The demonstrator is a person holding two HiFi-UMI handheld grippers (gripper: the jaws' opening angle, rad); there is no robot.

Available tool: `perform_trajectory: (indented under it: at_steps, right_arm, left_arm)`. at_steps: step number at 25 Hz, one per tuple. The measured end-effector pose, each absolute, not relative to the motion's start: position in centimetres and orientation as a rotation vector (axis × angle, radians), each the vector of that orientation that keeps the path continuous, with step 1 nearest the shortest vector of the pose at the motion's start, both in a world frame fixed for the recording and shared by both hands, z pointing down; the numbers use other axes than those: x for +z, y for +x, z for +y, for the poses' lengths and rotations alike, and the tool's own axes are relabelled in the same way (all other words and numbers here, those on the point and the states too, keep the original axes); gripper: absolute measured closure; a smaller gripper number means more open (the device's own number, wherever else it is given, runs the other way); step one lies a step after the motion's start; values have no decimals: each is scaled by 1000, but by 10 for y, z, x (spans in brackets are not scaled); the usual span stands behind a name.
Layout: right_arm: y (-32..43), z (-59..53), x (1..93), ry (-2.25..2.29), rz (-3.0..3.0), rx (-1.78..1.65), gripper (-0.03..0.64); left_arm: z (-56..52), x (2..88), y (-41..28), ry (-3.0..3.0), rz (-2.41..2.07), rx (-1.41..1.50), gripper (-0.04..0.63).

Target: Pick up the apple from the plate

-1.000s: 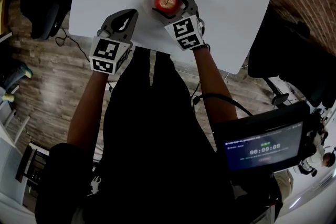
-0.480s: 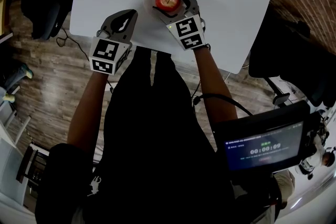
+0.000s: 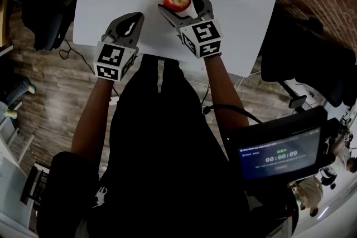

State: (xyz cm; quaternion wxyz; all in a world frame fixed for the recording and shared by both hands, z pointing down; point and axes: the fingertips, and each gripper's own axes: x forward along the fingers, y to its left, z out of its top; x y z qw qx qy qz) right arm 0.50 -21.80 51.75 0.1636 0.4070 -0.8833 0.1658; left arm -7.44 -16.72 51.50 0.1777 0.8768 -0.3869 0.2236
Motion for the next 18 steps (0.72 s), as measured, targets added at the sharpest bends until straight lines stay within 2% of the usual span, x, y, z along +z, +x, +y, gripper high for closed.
perform_trajectory:
  at_steps: [8,18]
  right_arm:
    - [34,-224,439,1343,-2613,437,216]
    - [59,-215,393,1452,-2627,377,216]
  left_arm:
    - [-179,467,-45,2582,-1077,535,589]
    - [-185,419,-16,2670,-1061,433,589]
